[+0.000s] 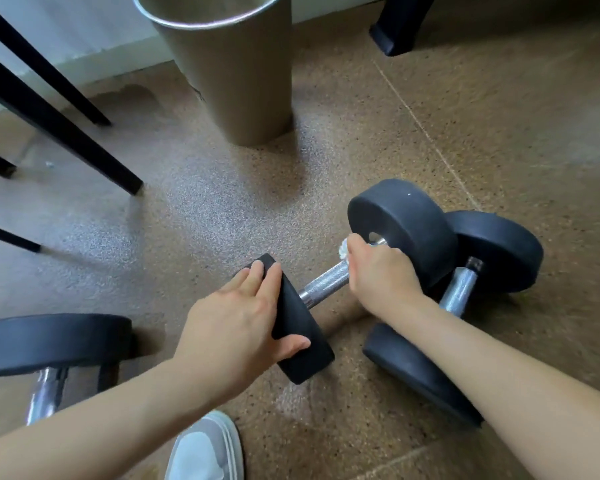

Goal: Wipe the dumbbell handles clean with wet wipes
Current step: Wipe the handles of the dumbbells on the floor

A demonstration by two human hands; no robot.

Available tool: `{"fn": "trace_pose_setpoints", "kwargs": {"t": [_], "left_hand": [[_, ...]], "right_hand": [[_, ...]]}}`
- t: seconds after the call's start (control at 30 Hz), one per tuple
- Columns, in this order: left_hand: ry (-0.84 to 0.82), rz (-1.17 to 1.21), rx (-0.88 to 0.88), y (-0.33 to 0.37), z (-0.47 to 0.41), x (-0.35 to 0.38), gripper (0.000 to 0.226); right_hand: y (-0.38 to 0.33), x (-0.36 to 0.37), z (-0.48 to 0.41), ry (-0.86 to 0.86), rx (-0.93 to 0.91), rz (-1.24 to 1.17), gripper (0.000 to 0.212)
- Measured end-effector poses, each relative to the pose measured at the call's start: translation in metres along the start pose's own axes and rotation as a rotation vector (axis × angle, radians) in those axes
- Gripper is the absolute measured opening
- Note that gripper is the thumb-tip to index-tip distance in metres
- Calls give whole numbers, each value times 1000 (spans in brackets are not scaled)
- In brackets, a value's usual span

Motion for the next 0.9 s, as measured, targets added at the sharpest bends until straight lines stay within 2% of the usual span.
{"fn": "trace_pose_setpoints", "kwargs": {"t": [0.13, 0.23, 0.3, 0.4, 0.53, 0.67, 0.73, 0.8, 0.83, 0.9], "left_hand": [[34, -92, 75, 19, 18, 1, 80], [40, -27, 85, 17, 14, -7, 62], [-5, 50, 17, 6, 2, -9, 68], [-117, 163, -45, -6, -4, 10, 85], [-90, 167, -29, 5, 8, 11, 74], [-65, 46, -38, 19, 16, 4, 73], [-49, -14, -44, 23, 20, 4, 78], [-14, -23, -10, 30, 24, 2, 80], [19, -26, 25, 33, 27, 1, 79], [82, -40, 103, 40, 30, 1, 73]], "right_hand": [[-5, 4, 16, -44, -41, -148, 3], [10, -2, 10, -7, 62, -133, 2], [-5, 4, 19, -51, 46, -109, 9], [-28, 14, 31, -174, -87, -70, 14], [3, 4, 21, -103, 54, 11, 16], [-38, 18, 45, -222, -88, -75, 18], [-15, 14, 43, -126, -16, -63, 14], [9, -2, 43, 65, 42, -40, 10], [15, -6, 46, 130, 53, 0, 18], [15, -5, 54, 142, 24, 78, 34]]}}
Point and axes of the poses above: each hand's wrist, its own z-axis away from the middle knuckle, its own x-axis out of the palm, y = z × x, the point moved 8 cm from there along -z, towards the middle knuckle, and after that the axes turned 6 degrees about -x, right-handed, at the moved point
